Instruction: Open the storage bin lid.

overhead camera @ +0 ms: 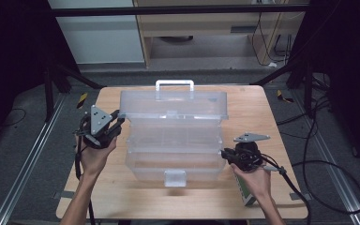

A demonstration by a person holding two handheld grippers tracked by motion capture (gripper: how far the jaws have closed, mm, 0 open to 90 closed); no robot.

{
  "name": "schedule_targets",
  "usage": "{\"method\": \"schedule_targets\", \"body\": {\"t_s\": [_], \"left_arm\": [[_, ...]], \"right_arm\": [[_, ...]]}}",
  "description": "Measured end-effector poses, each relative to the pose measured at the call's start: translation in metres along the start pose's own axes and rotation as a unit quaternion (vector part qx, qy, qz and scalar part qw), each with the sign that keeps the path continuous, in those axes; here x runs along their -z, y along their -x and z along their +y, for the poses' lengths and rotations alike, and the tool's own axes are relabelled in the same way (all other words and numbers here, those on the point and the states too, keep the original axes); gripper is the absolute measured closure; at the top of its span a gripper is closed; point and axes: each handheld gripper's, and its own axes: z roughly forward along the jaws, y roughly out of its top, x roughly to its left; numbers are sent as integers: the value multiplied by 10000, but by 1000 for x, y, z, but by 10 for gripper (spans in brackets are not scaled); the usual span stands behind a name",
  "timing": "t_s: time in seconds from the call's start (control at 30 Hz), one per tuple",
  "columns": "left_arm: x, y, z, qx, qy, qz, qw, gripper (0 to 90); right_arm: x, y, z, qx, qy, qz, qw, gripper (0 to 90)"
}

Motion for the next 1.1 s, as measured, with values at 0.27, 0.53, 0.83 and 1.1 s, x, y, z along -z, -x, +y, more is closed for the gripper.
{"method": "schedule_targets", "body": {"t_s": [0.27,0.53,0.83,1.1], "left_arm": [[-6,-4,6,37,-13,39,10000,769],[-12,-7,11,24,-40,124,9999,800],[-17,-10,16,30,-80,176,9998,817],[-24,-12,22,2,-56,192,9998,828]], "right_arm": [[0,0,0,4,-16,1,10000,775],[0,0,0,8,-24,2,10000,774],[0,0,0,43,-16,7,10000,774],[0,0,1,45,-15,10,10000,773]]}}
